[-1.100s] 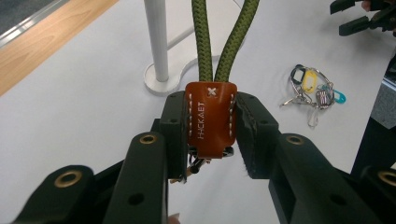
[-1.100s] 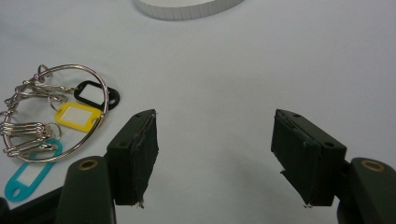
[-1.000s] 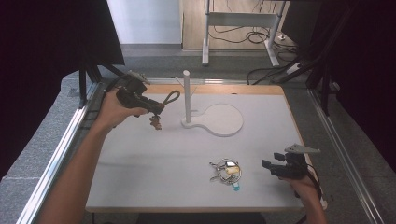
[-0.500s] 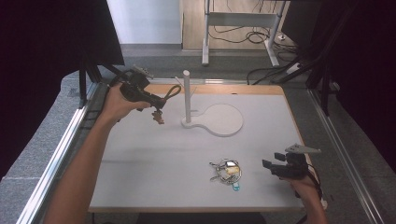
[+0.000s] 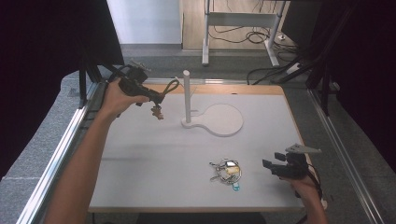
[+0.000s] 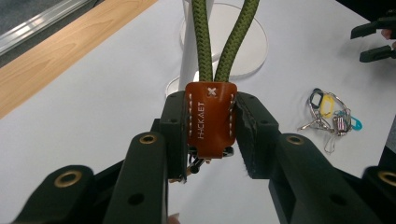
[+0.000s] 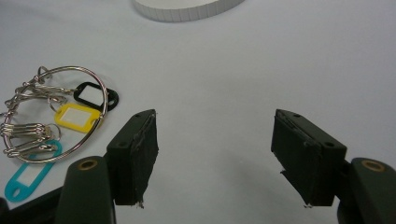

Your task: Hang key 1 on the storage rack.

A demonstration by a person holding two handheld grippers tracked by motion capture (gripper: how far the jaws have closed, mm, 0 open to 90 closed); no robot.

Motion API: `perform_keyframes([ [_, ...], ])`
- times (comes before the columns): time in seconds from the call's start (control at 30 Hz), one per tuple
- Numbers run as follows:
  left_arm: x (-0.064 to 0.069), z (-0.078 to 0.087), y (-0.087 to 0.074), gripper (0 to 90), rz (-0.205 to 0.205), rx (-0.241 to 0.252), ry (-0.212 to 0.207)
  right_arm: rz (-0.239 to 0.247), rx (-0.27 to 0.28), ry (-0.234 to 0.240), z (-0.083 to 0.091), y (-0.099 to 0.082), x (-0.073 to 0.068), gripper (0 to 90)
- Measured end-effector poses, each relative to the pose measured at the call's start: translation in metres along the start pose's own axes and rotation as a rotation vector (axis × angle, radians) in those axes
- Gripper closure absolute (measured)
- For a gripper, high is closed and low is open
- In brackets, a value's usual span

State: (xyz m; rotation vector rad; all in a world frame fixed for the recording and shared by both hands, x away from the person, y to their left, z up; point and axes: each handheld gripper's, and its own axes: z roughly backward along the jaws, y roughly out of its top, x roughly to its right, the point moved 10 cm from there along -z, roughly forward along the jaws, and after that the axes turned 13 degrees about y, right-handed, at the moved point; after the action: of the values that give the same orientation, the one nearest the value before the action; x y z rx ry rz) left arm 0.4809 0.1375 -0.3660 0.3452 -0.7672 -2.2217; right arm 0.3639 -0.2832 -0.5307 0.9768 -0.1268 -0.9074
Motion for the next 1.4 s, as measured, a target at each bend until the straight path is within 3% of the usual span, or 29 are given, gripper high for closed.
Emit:
perform_keyframes([
  [0.43, -0.014, -0.002, 0.008, 66.7, 0.037, 0.004, -0.002, -0.001, -0.004, -0.001, 0.000, -0.001, 0.001, 31.5],
  [1.03, -0.032, -0.024, 0.019, 66.7, 0.085, -0.028, -0.012, -0.003, 0.000, -0.003, 0.001, -0.001, 0.001, 31.5],
  [1.4, -0.032, -0.034, 0.020, 66.6, 0.094, -0.042, -0.024, -0.004, -0.004, -0.001, -0.001, -0.001, 0.000, 31.5],
])
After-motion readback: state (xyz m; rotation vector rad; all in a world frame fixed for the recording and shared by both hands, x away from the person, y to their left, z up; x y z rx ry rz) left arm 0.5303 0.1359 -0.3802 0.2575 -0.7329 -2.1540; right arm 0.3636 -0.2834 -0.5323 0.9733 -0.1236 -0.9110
